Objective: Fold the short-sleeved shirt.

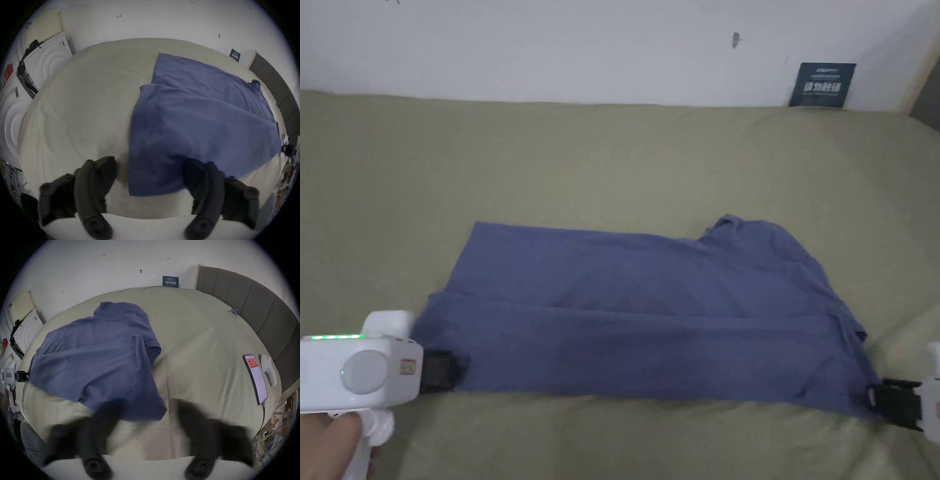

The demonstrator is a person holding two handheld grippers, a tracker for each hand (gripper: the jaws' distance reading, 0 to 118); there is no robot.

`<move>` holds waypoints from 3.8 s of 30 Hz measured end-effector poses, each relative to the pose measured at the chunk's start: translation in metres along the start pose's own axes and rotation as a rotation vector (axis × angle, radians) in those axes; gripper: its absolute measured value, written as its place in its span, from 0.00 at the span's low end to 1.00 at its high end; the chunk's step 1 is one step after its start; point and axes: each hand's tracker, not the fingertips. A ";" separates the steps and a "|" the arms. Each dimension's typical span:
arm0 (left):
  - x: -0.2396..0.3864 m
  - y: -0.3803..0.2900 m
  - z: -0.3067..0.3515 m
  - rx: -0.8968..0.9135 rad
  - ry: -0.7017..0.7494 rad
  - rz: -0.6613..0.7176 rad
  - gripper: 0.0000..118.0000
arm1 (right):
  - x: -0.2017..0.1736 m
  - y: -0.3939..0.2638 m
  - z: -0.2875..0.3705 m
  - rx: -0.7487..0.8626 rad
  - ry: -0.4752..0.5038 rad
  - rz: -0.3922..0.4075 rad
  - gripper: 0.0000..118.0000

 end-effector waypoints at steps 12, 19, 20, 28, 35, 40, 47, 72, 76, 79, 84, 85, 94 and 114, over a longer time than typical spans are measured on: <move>0.002 0.003 0.011 0.040 -0.031 -0.011 0.07 | -0.018 0.014 -0.023 -0.006 0.005 0.042 0.07; 0.007 -0.001 0.039 0.075 -0.004 -0.052 0.06 | -0.011 0.010 0.011 0.032 0.023 0.031 0.07; 0.000 -0.001 0.040 0.076 -0.013 -0.046 0.06 | -0.009 0.008 0.016 0.037 0.033 0.022 0.07; -0.020 -0.046 0.072 0.078 -0.021 -0.012 0.06 | -0.005 -0.036 0.052 0.039 0.061 0.027 0.07; -0.023 -0.067 0.077 0.054 -0.028 0.015 0.06 | -0.010 -0.052 0.053 0.024 0.067 0.020 0.07; -0.018 -0.055 0.064 0.016 -0.016 -0.010 0.62 | -0.017 -0.045 0.042 -0.049 0.060 0.030 0.55; -0.024 0.019 0.055 0.124 -0.003 -0.020 0.87 | -0.013 0.019 0.031 0.037 0.039 0.025 0.83; 0.043 0.156 -0.080 0.089 0.004 -0.105 0.06 | -0.037 0.166 -0.109 -0.011 -0.018 0.055 0.35; 0.042 0.154 -0.087 0.080 0.025 -0.101 0.06 | -0.034 0.172 -0.132 -0.021 -0.034 0.047 0.87; 0.039 0.155 -0.088 0.087 0.019 -0.073 0.06 | -0.033 0.178 -0.138 -0.063 -0.091 0.065 0.81; 0.042 0.150 -0.077 0.097 0.031 -0.096 0.06 | -0.035 0.171 -0.125 -0.025 -0.047 0.019 0.01; 0.040 0.149 -0.073 0.103 0.030 -0.098 0.06 | -0.032 0.172 -0.119 -0.007 0.001 0.038 0.01; 0.012 0.116 0.035 0.241 -0.016 -0.098 0.06 | -0.024 0.136 0.000 0.193 0.080 0.015 0.01; -0.034 -0.073 0.062 0.162 -0.058 -0.108 0.07 | -0.014 -0.043 0.048 0.057 0.123 0.048 0.01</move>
